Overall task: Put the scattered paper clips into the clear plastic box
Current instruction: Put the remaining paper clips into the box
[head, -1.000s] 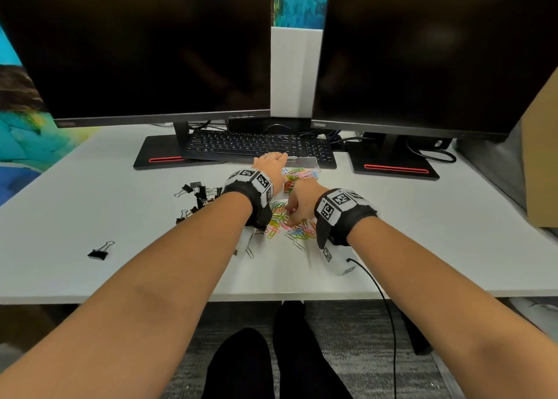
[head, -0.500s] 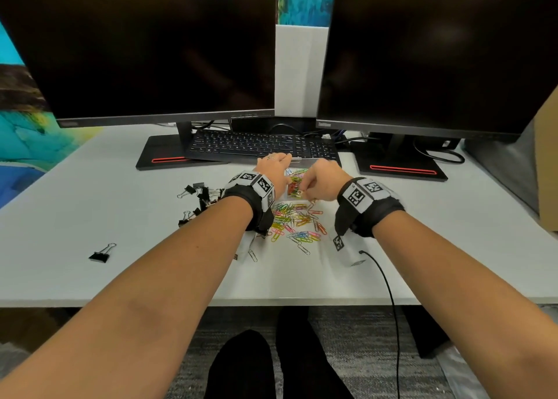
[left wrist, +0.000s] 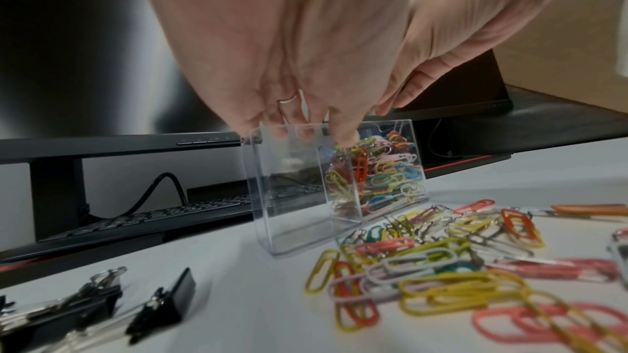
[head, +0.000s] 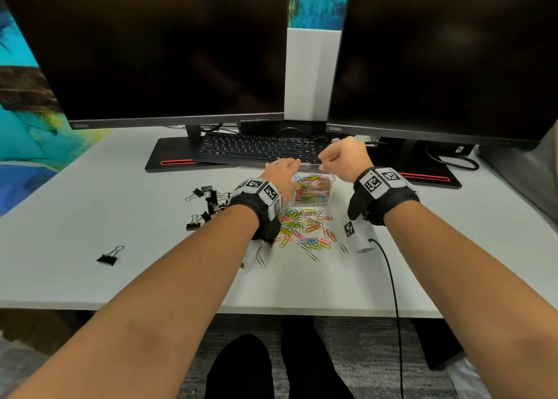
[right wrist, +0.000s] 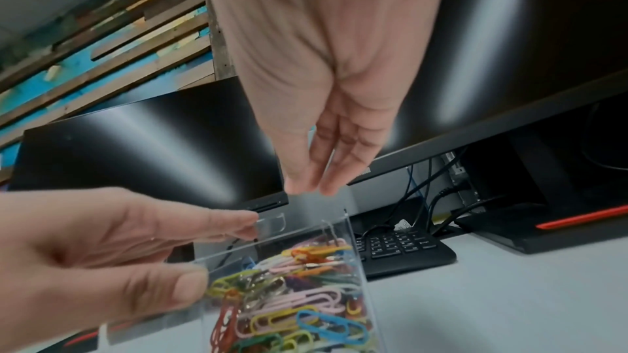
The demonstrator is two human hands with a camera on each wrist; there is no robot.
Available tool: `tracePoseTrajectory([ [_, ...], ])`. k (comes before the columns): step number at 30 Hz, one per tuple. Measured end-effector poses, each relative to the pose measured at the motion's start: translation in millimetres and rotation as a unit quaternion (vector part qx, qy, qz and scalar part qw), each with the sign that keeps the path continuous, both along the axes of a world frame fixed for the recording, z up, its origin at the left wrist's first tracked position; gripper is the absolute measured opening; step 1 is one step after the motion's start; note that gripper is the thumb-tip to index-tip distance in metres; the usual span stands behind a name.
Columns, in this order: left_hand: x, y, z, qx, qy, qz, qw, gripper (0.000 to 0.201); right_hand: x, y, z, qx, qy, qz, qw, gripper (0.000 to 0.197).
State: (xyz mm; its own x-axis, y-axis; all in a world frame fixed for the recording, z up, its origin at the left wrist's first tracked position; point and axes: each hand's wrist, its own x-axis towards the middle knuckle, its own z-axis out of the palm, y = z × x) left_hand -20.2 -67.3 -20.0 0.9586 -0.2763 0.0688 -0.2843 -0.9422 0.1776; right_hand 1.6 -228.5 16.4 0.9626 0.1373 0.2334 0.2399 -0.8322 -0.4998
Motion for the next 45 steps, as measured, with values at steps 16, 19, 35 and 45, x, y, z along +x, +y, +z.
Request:
tracePoseTrajectory([
  [16, -4.5, 5.2, 13.1, -0.066, 0.022, 0.017, 0.997, 0.071, -63.0, 0.4, -32.5, -0.167, 0.063, 0.063, 0.982, 0.034],
  [19, -14.2, 23.1, 20.5, -0.124, -0.04, 0.018, 0.991, 0.068, -70.2, -0.1, -39.0, -0.236, 0.138, 0.059, 0.96, 0.048],
  [35, -86.5, 69.7, -2.2, -0.009, 0.142, 0.023, 0.99, 0.042, -97.6, -9.4, -27.8, -0.245, 0.221, 0.047, 0.943, 0.082],
  [45, -87.5, 30.7, -15.0, 0.092, 0.22, 0.005, 0.971, 0.019, -121.6, -18.8, -44.3, -0.297, 0.18, 0.029, 0.937, 0.041],
])
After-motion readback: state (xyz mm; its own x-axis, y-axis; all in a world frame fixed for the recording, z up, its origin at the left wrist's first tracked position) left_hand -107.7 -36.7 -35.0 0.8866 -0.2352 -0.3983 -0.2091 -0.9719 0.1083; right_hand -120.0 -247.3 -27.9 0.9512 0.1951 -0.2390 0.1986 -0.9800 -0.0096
